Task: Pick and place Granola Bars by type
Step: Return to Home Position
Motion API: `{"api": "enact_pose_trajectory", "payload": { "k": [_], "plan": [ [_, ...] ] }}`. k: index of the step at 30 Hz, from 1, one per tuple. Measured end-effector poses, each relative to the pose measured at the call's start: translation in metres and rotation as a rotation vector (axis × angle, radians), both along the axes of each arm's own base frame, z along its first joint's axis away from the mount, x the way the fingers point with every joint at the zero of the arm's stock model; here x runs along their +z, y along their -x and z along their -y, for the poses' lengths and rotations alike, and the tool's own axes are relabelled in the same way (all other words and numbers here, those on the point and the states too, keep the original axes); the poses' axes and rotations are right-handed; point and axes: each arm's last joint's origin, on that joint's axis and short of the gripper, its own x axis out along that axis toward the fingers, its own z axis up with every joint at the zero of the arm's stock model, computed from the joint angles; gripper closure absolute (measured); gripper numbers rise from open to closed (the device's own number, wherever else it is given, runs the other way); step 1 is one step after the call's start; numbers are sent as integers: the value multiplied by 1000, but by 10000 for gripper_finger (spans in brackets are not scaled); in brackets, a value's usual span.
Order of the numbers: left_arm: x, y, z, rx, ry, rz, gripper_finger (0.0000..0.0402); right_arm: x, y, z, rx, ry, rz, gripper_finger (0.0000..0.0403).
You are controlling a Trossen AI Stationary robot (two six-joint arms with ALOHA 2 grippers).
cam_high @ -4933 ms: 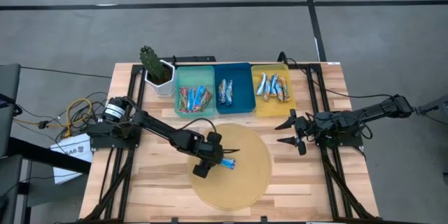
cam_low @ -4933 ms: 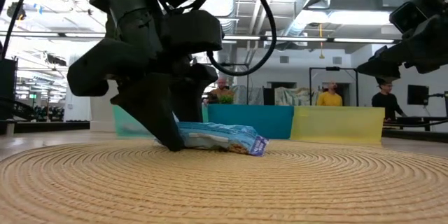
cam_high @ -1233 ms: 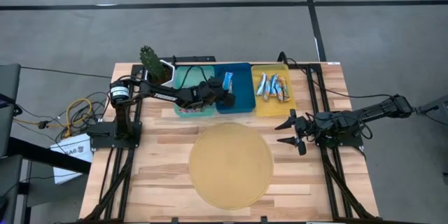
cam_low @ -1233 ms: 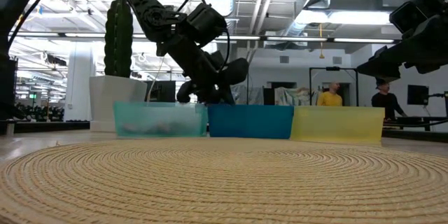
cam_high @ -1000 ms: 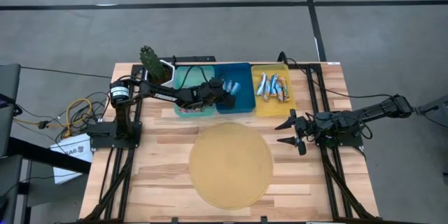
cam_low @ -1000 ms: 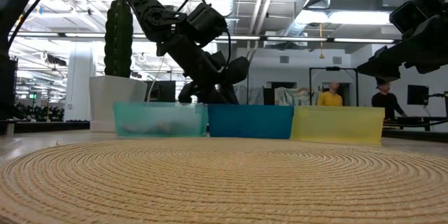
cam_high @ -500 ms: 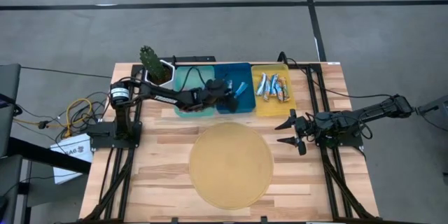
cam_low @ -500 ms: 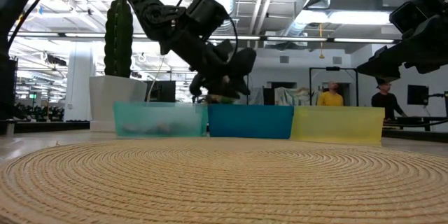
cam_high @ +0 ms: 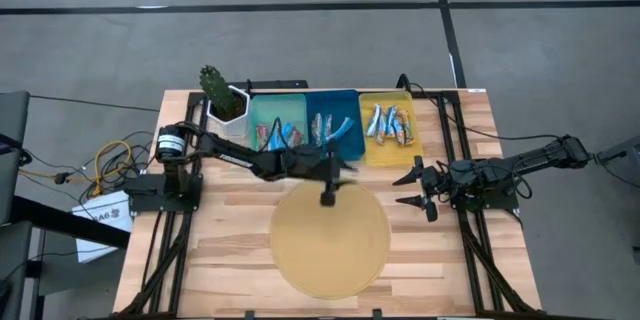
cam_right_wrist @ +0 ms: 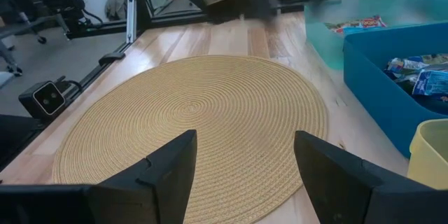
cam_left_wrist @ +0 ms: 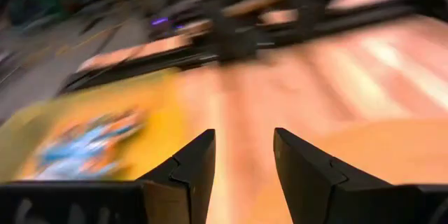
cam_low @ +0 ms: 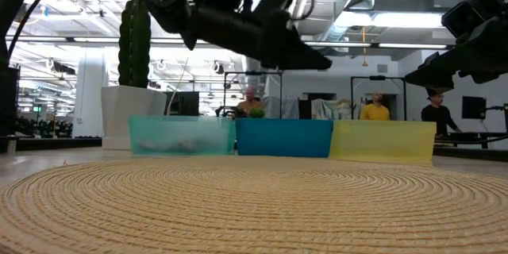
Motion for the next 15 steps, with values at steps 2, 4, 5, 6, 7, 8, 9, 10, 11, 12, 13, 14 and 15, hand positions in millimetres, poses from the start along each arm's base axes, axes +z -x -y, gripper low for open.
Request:
{"api": "enact_pose_trajectory", "payload": {
  "k": [2,4,5,6,7,8,9,10,11,12,13,14,15],
  "plan": [
    [-1,0,14,-101,-52,-11,262,0,0,0,0,0,0,168],
    [-4,1,26,-153,-92,-34,262,0,0,0,0,0,0,168],
    [-5,1,30,-169,-107,-51,262,0,0,0,0,0,0,168],
    [-7,2,33,-180,-115,-72,262,0,0,0,0,0,0,168],
    [-9,3,35,-185,-118,-94,262,0,0,0,0,0,0,168],
    [-11,4,37,-189,-117,-116,262,0,0,0,0,0,0,168],
    [-13,5,38,-190,-107,-138,262,0,0,0,0,0,0,168],
    [-15,6,39,-188,-90,-158,262,0,0,0,0,0,0,168],
    [-17,6,39,-183,-72,-178,262,0,0,0,0,0,0,168],
    [-18,8,40,-180,-56,-192,262,0,0,0,0,0,0,168],
    [-20,11,41,-178,-46,-200,262,0,0,0,0,0,0,168],
    [-22,15,42,-179,-43,-207,262,0,0,0,0,0,0,168],
    [-24,20,43,-182,-43,-204,262,0,0,0,0,0,0,168]
  ]
}}
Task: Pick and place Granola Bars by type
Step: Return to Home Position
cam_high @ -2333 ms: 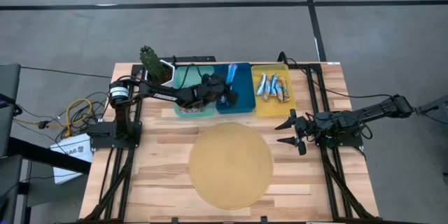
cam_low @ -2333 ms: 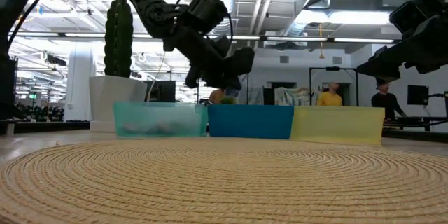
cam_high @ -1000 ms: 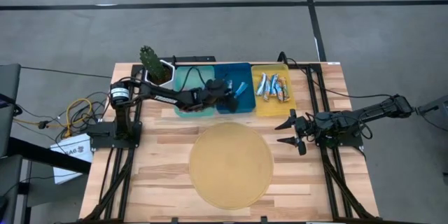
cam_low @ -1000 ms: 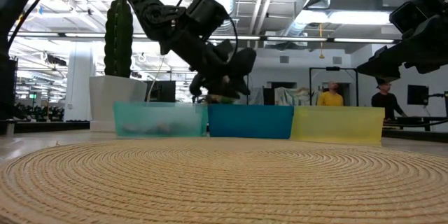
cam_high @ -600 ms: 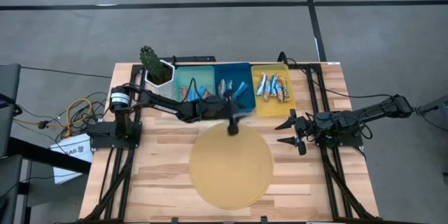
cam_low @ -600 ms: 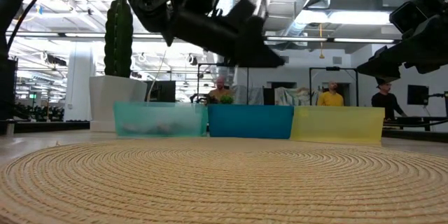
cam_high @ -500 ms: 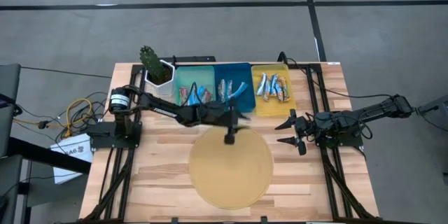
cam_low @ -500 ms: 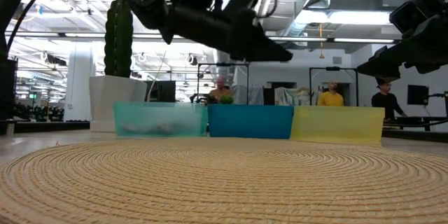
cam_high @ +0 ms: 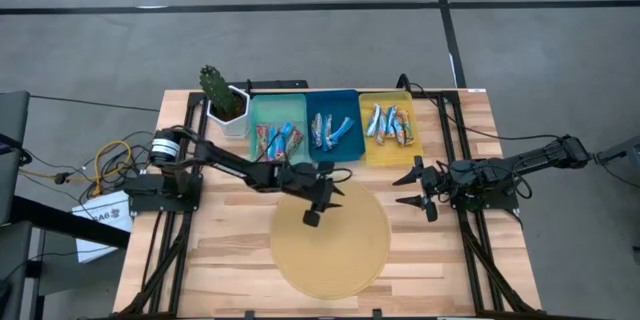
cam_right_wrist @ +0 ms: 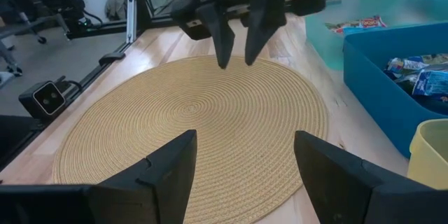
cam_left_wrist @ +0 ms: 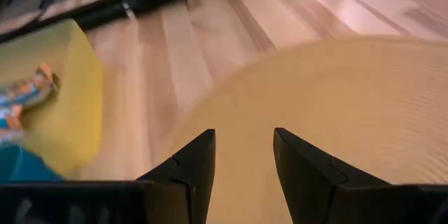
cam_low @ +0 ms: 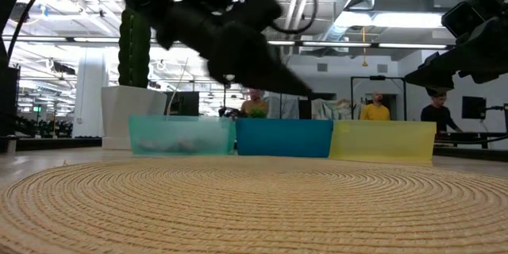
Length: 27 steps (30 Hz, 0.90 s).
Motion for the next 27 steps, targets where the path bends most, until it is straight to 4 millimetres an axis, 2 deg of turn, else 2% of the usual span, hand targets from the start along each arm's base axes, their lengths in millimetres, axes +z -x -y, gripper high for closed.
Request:
{"api": "enact_pose_trajectory", "payload": {
  "k": [5,11,17,21,27],
  "plan": [
    [-17,39,6,11,-18,-3,262,0,0,0,0,0,1,168],
    [-29,103,10,94,31,11,262,0,0,0,0,0,-1,168],
    [-38,166,5,150,98,-20,262,0,0,0,0,0,0,168],
    [-42,196,1,167,141,-11,262,0,0,0,0,0,0,168],
    [-50,226,-4,174,129,14,262,0,0,0,0,0,0,168]
  ]
}}
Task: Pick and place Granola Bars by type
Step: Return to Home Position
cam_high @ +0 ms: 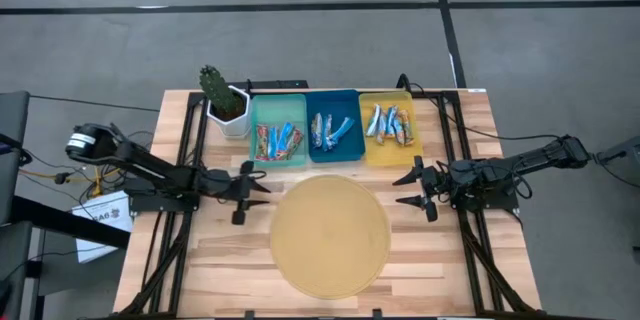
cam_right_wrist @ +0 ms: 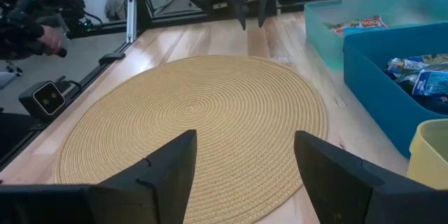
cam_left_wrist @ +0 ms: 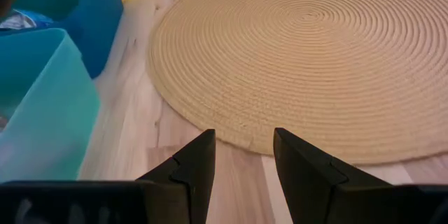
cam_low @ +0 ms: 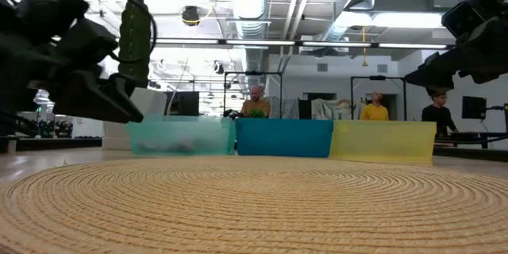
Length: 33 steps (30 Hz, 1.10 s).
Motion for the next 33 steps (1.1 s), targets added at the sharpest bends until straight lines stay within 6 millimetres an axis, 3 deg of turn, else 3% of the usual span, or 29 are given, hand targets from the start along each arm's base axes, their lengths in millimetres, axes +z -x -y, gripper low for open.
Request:
{"api": "enact_pose_trajectory", "payload": {
  "k": [17,33],
  "plan": [
    [22,17,-4,-29,-81,156,262,0,0,0,0,0,0,168],
    [23,41,-13,57,-2,77,262,0,0,0,0,0,0,168]
  ]
}}
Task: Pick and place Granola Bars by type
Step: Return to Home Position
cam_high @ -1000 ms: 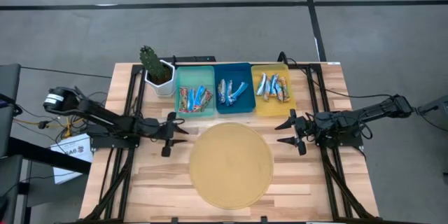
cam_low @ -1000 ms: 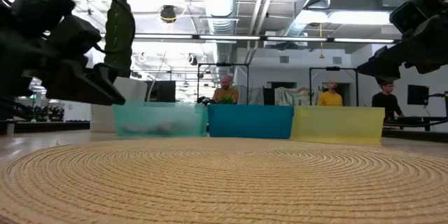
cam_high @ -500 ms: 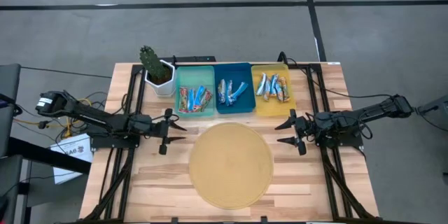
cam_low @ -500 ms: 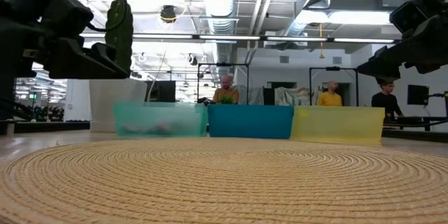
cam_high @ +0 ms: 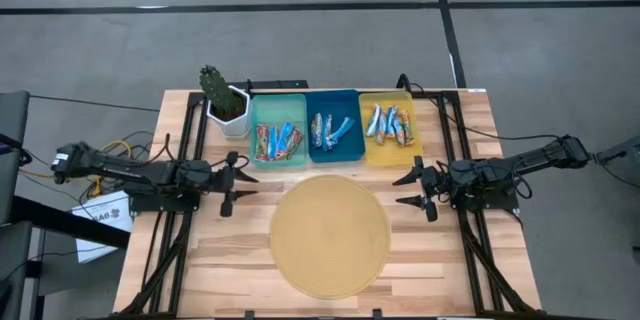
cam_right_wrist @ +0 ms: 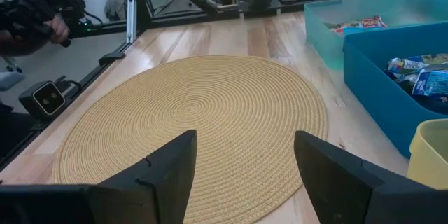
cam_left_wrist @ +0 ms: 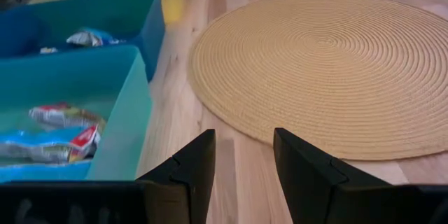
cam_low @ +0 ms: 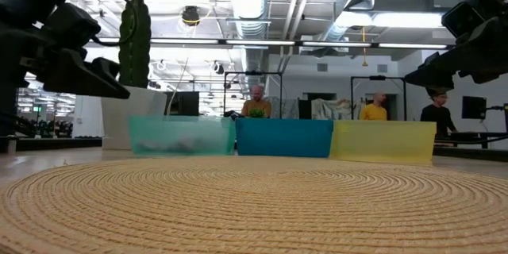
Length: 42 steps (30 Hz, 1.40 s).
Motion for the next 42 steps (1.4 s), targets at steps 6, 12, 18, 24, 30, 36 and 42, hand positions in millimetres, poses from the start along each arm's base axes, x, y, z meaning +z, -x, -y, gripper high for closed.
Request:
{"api": "enact_pose_trajectory", "payload": {
  "k": [6,12,18,24,30,36,42],
  "plan": [
    [3,4,-1,3,75,32,262,0,0,0,0,0,0,168],
    [3,5,1,-46,138,24,262,0,0,0,0,0,0,168],
    [8,6,1,-68,156,80,262,0,0,0,0,0,0,168],
    [19,11,1,-75,170,196,262,0,0,0,0,0,0,168],
    [28,17,1,-85,168,299,262,0,0,0,0,0,0,168],
    [30,18,0,-86,172,322,262,0,0,0,0,0,0,168],
    [30,18,0,-85,175,319,262,0,0,0,0,0,0,168]
  ]
}}
